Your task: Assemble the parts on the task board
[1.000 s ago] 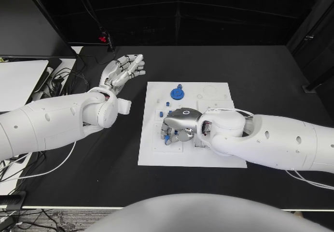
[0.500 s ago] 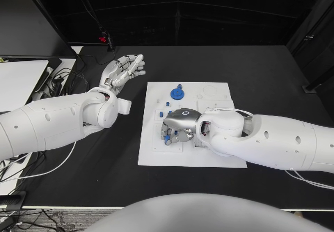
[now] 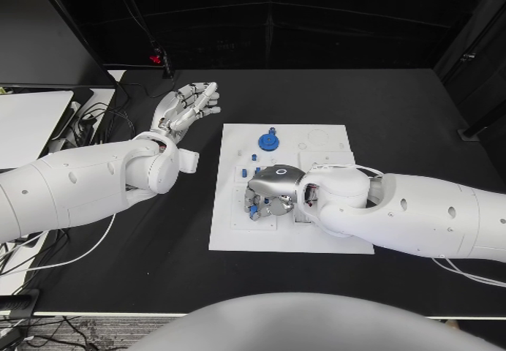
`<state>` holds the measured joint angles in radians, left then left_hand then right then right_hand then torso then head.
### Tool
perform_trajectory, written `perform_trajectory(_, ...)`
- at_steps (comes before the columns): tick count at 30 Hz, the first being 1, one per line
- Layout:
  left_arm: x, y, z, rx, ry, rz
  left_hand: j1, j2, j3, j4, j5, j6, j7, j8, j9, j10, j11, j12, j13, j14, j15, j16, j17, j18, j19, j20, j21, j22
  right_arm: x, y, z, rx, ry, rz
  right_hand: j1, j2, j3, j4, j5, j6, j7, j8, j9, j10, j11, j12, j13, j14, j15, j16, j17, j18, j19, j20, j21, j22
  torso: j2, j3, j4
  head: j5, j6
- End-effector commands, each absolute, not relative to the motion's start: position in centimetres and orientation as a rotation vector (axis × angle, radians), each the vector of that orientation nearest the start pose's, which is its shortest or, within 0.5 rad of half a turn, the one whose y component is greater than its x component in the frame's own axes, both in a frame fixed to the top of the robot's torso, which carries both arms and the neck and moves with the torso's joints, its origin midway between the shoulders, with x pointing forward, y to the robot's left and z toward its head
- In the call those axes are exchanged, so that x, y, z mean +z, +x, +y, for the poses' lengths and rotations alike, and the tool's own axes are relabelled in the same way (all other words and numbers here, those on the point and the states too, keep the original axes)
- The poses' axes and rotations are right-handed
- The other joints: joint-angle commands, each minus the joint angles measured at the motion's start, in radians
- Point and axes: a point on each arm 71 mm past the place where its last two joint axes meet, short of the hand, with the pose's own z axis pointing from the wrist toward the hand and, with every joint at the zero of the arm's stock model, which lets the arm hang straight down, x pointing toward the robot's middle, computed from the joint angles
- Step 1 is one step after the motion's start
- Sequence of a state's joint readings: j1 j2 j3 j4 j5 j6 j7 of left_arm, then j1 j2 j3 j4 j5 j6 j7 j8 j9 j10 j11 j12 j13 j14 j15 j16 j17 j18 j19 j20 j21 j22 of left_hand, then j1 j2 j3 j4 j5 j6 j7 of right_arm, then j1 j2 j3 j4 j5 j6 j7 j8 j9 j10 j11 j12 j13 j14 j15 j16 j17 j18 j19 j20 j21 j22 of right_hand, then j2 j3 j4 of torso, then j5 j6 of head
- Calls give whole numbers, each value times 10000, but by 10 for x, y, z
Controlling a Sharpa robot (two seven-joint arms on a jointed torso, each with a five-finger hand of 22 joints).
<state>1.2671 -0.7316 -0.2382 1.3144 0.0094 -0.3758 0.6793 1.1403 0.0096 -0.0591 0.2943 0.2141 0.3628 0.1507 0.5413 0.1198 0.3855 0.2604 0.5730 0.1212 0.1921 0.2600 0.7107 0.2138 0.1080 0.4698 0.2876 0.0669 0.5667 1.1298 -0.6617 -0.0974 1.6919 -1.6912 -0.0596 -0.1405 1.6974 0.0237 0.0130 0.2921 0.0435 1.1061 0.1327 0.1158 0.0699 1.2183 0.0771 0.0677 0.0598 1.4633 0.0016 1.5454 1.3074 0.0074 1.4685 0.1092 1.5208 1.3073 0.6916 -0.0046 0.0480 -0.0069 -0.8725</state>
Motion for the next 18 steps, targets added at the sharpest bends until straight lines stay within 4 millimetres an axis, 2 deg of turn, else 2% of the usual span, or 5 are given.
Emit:
perform_trajectory(1,-201,514,223,-14858,-8709,12155,34,36,-61,-16,55,-67,1450,36,-9,-69,19,66,-8,-92,4,38,-7,-179,7,20,24,-9,-232,400,-67,7738,-6815,18506,-33,9,-22,-29,33,28,31,0,11,-20,27,-24,10,949,62,24,2019,89,660,36,-41,2373,0,-1,-6,-11,-1)
perform_trajectory(12,-201,514,223,-14854,-8719,12164,41,43,-65,-17,61,-71,1451,45,-12,-73,19,77,-14,-95,5,48,-17,-179,6,20,24,-13,-231,401,-67,7825,-6767,18390,-47,3,-33,-23,32,18,41,-14,8,-35,35,-36,8,946,65,18,2005,91,656,40,-47,2370,-2,-1,-3,-22,-1)
perform_trajectory(18,-201,514,223,-14853,-8722,12165,43,44,-65,-17,62,-72,1451,46,-13,-74,19,78,-14,-95,5,49,-19,-179,6,20,24,-14,-232,401,-66,7754,-6783,18459,-120,-100,-128,-17,31,-250,54,-200,-40,-331,104,-93,-6,944,118,16,1995,111,609,75,-118,2337,-1,-2,1,-17,-1)
